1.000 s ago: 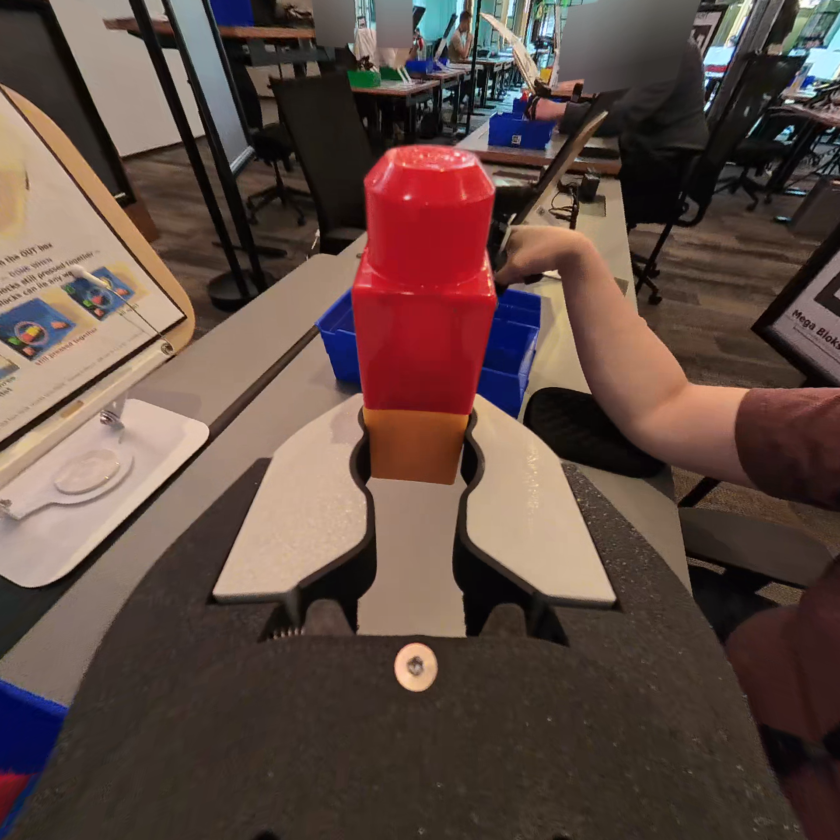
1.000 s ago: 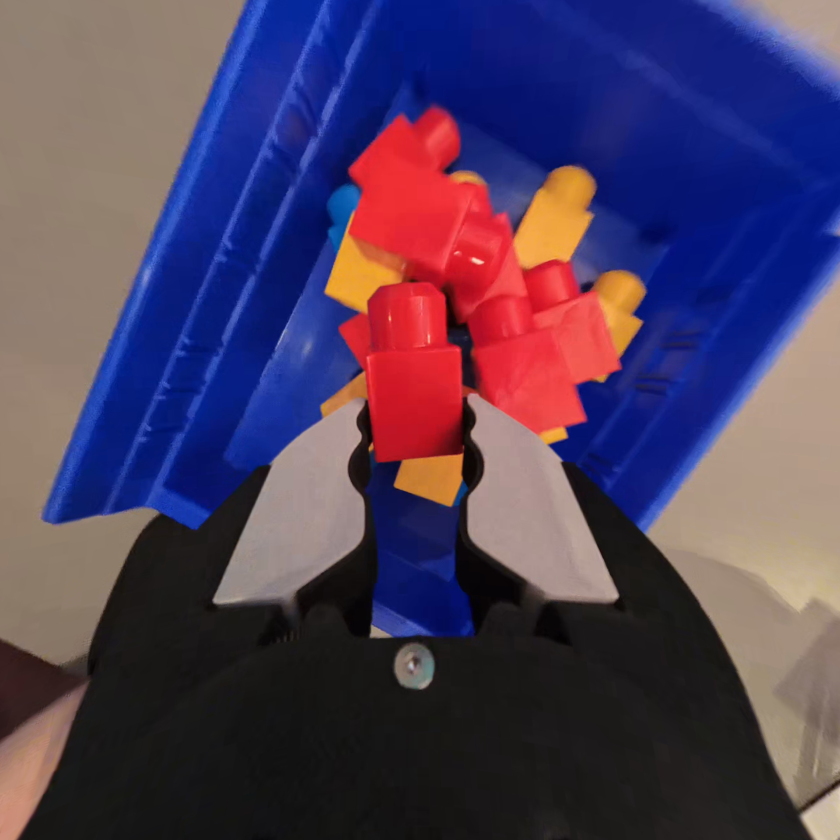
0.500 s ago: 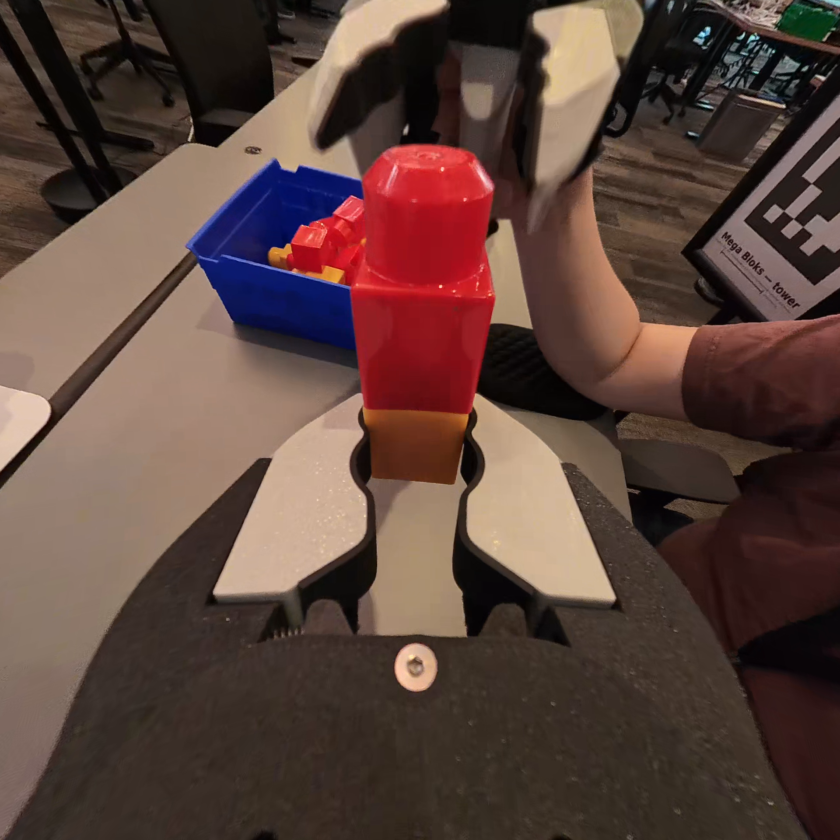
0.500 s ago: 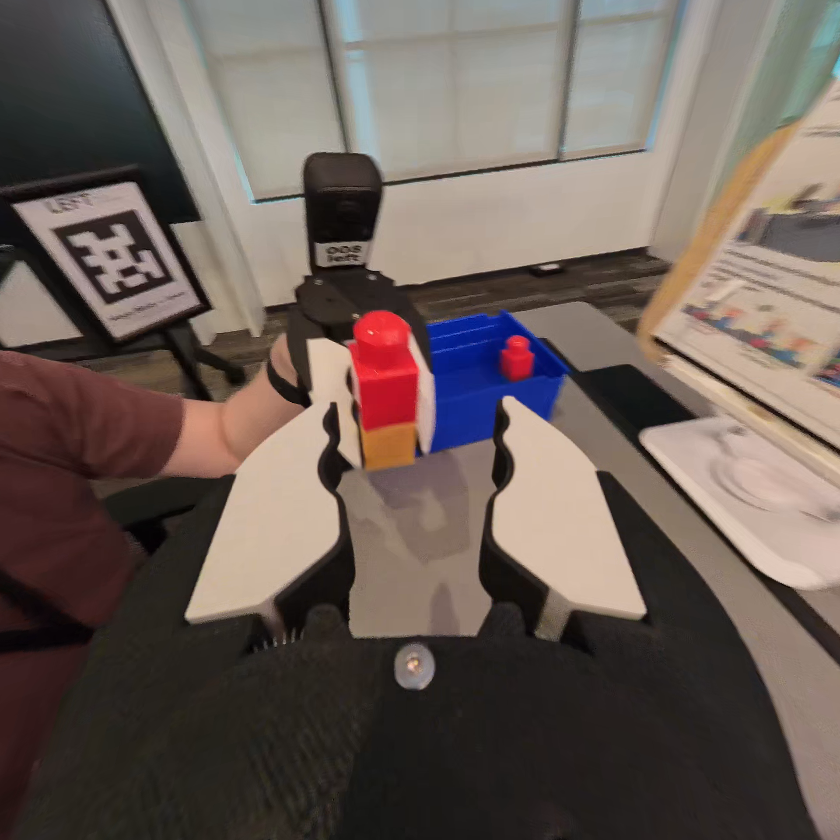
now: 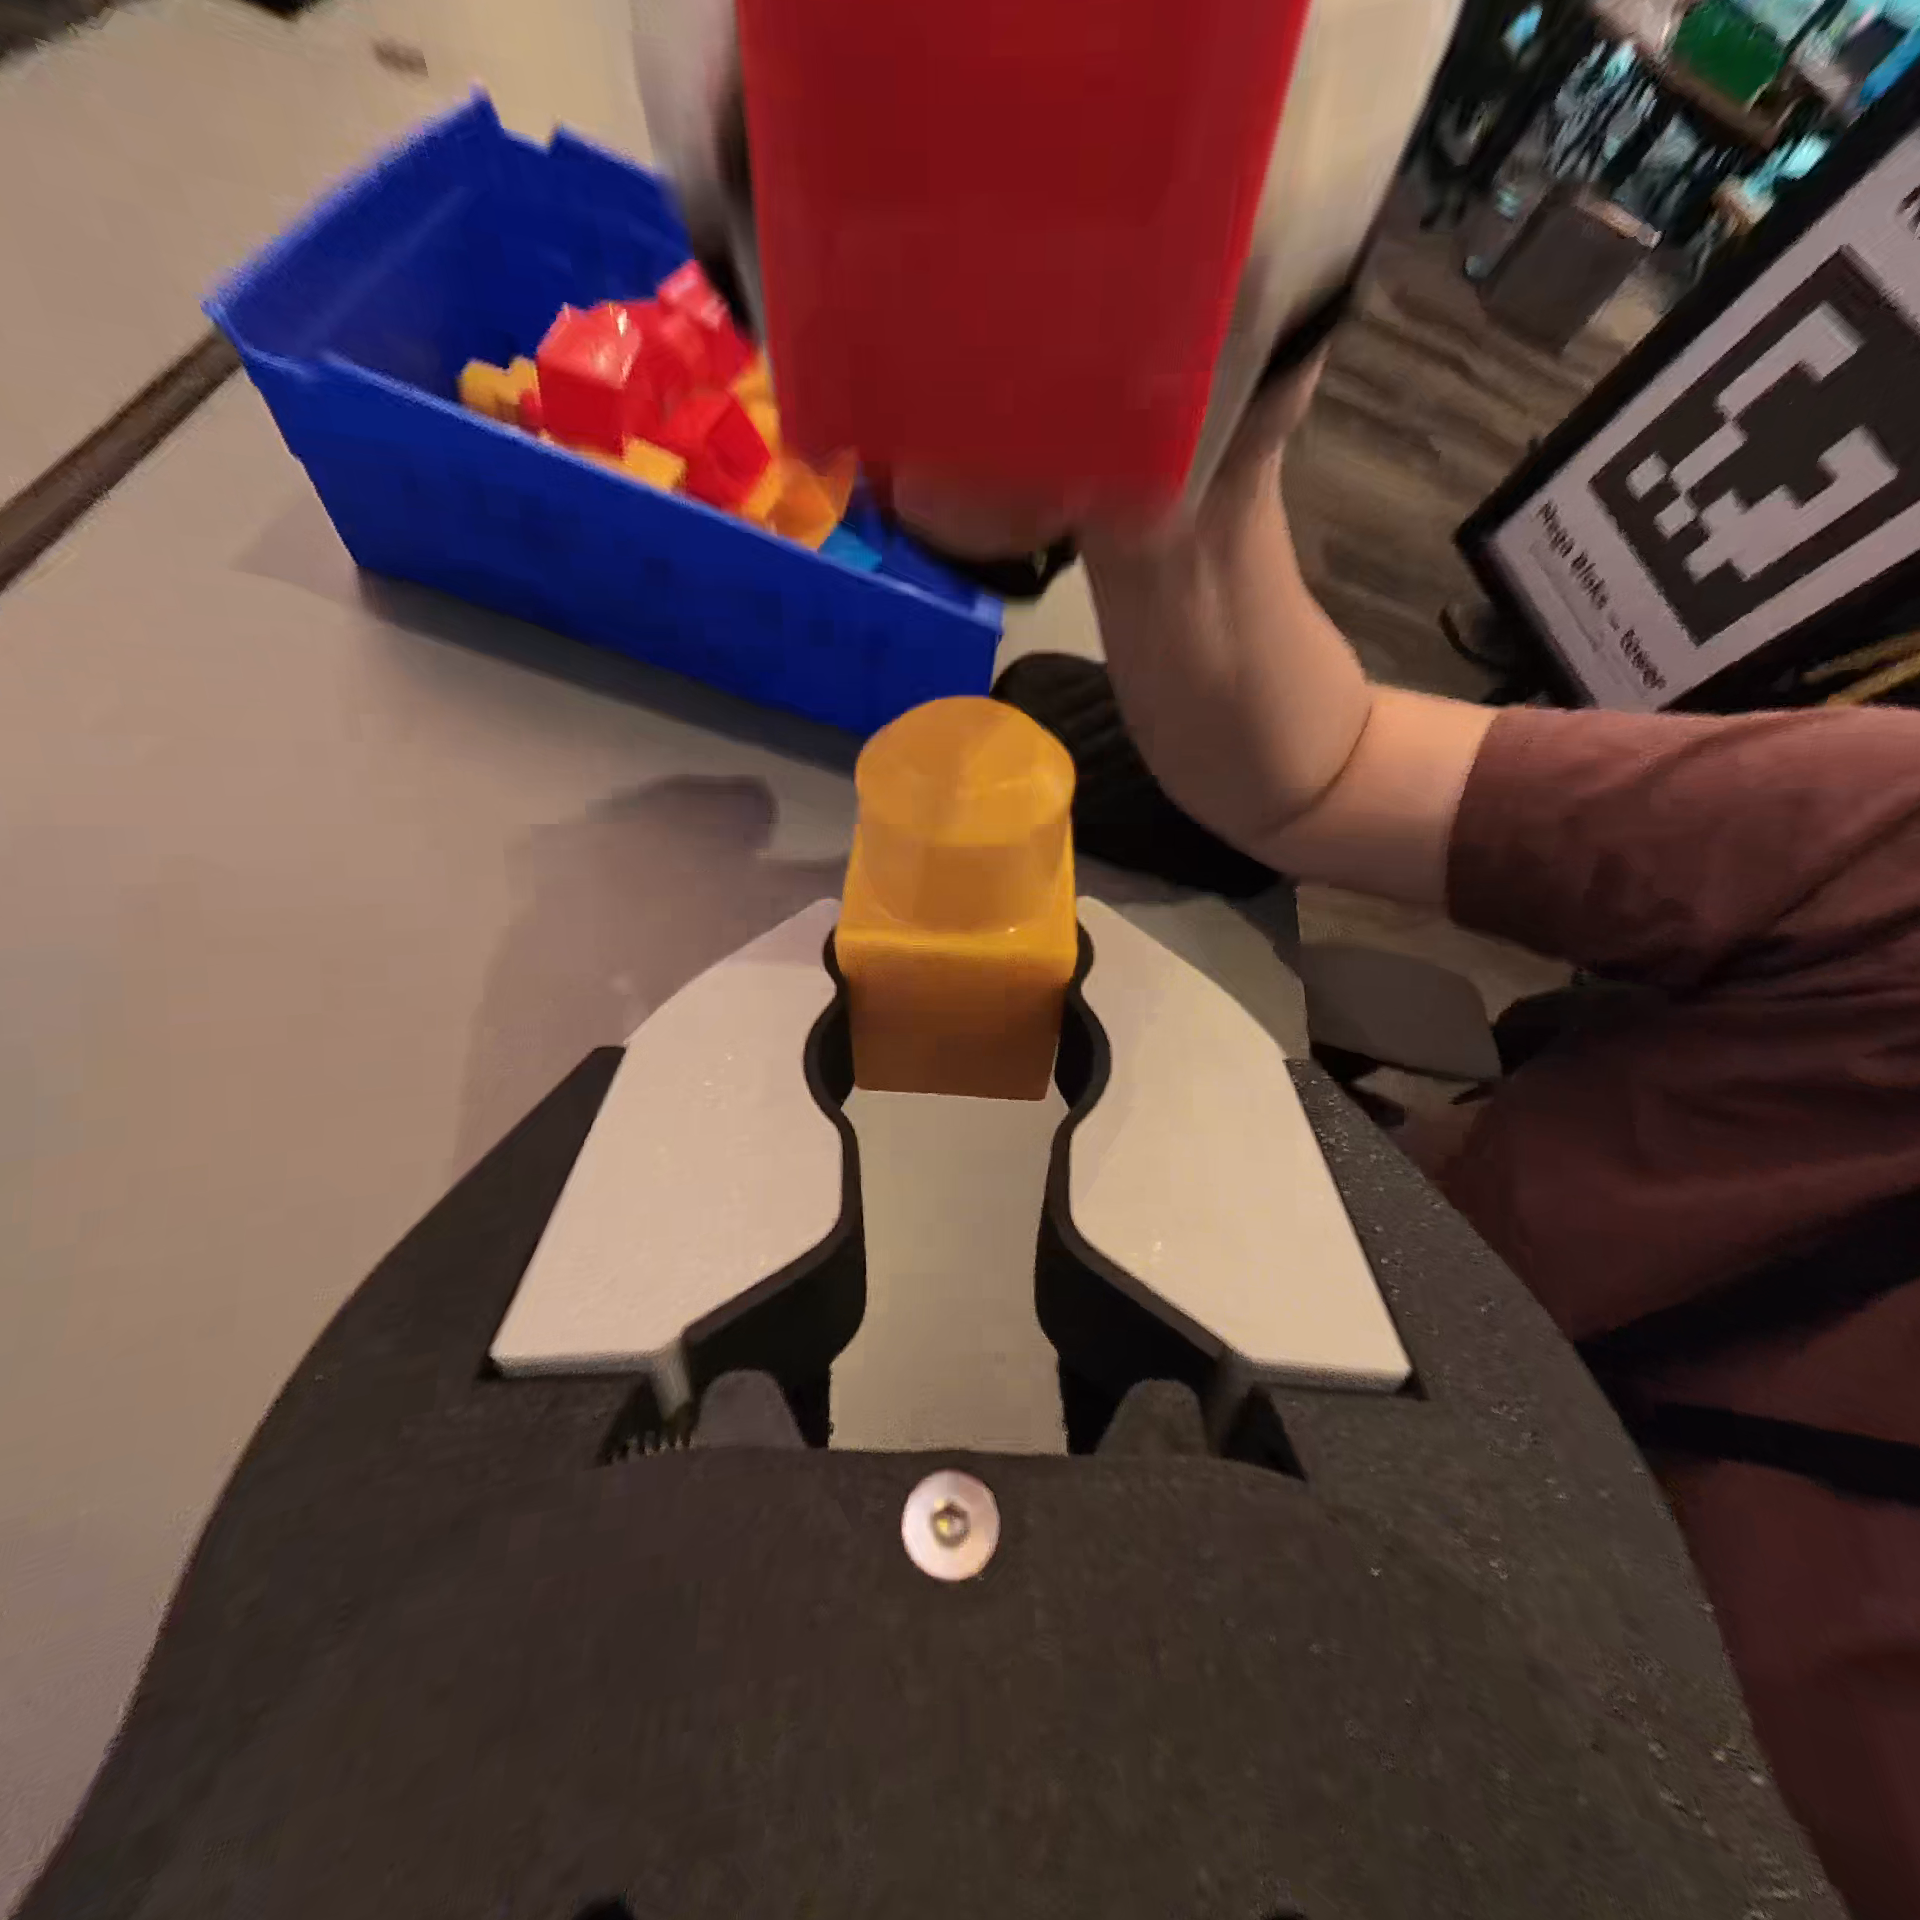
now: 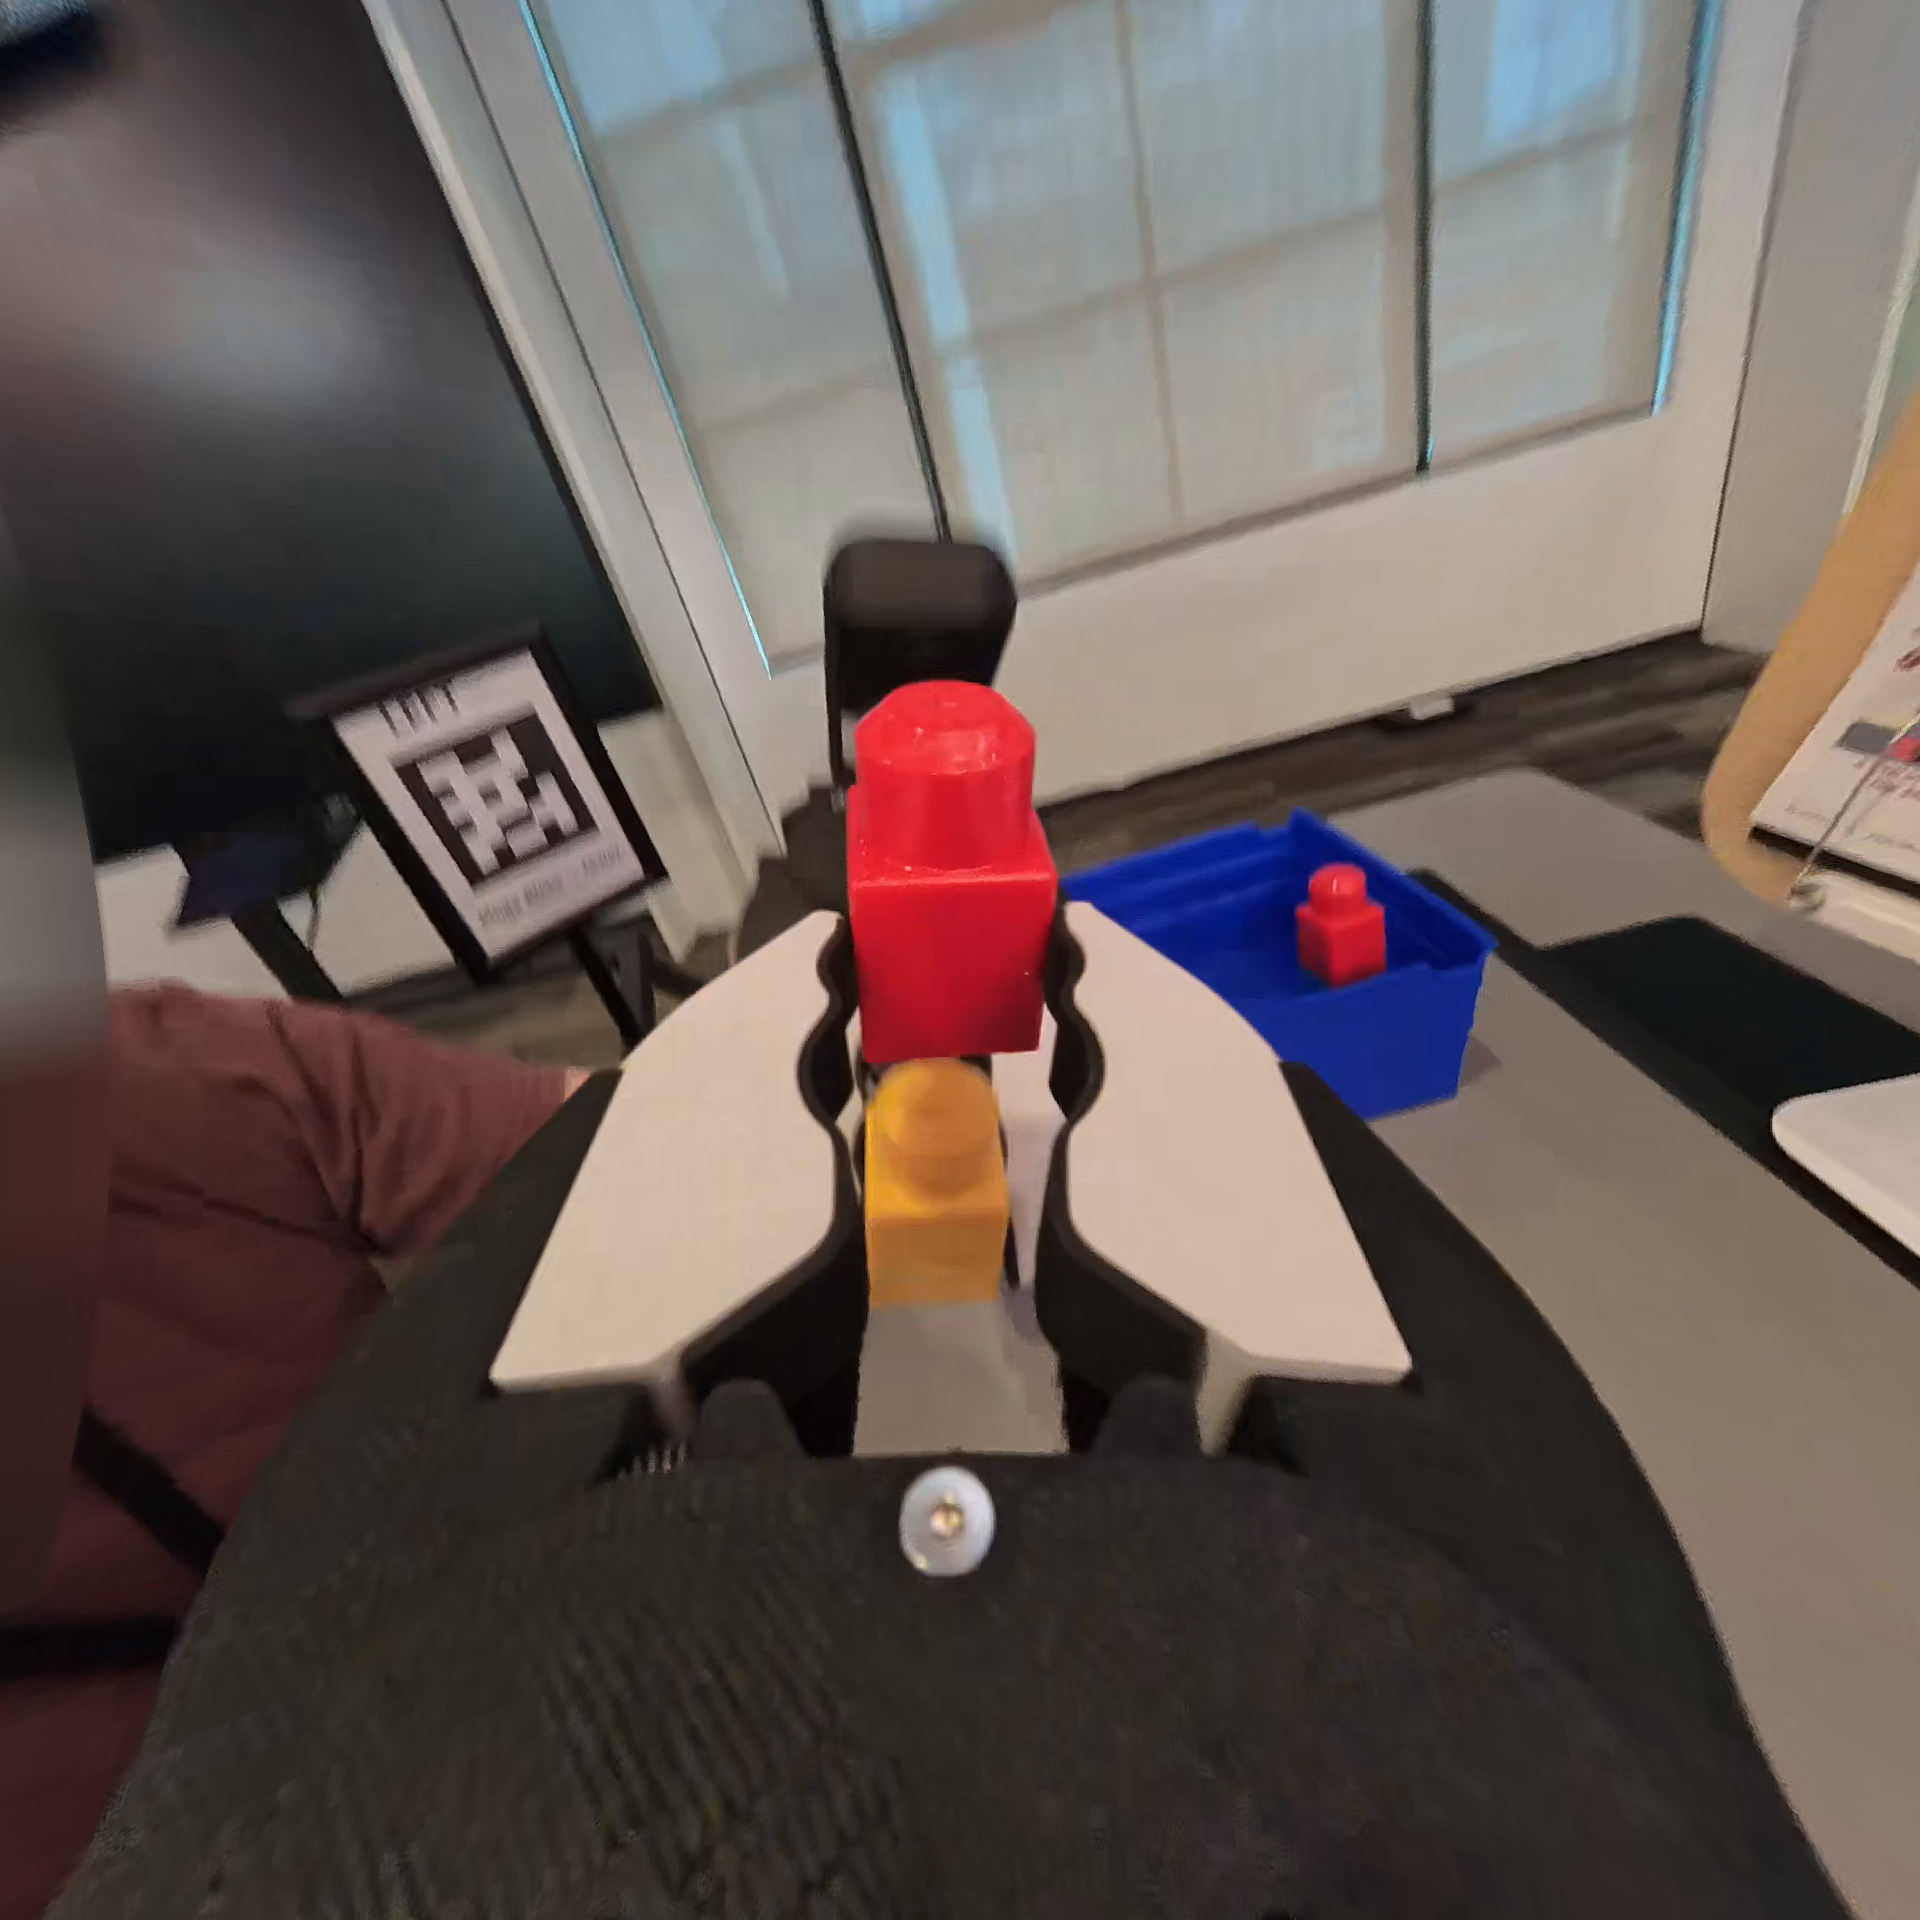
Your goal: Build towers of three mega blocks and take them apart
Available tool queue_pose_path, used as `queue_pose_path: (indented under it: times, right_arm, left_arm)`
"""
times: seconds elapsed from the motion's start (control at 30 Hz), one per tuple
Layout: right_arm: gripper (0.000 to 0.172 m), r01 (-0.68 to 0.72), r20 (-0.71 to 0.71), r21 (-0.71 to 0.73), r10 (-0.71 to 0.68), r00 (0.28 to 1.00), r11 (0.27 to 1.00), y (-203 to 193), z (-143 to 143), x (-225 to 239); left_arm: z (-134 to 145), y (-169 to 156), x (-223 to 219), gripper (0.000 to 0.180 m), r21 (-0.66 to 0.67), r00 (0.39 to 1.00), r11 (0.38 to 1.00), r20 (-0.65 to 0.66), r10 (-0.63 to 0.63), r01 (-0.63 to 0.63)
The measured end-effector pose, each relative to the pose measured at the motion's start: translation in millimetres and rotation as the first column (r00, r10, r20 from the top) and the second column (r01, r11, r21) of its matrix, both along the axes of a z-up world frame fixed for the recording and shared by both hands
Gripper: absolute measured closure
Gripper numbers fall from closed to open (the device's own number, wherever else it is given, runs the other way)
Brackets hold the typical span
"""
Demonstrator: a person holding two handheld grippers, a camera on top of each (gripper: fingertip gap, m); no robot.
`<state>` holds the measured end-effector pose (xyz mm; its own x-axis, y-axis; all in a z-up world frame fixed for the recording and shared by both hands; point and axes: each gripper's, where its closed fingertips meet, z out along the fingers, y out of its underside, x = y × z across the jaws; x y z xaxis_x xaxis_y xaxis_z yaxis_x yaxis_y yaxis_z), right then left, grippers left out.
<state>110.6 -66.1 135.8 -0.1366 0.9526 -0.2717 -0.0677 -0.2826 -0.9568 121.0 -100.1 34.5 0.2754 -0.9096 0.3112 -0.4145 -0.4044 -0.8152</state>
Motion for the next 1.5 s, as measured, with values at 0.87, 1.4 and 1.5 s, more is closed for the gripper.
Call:
queue_pose_path:
  times: [0.87,1.4,1.5]
  right_arm:
    - [0.083,0.264,0.227,0.771,-0.637,0.737,0.579,58,-25,109]
    - [0.104,0.031,0.073,0.96,-0.355,0.932,0.279,-56,-36,-28]
    - [0.103,0.064,0.061,0.97,-0.494,0.867,0.233,-29,-16,16]
  left_arm:
    - [45,-3,-34,0.145,-0.057,0.975,0.998,0.221,0.012,0.0]
    - [50,-45,-4,0.143,-0.142,0.931,0.959,0.308,-0.194,0.246]
    - [64,-43,-17,0.134,-0.118,0.929,0.967,0.327,-0.176,0.224]
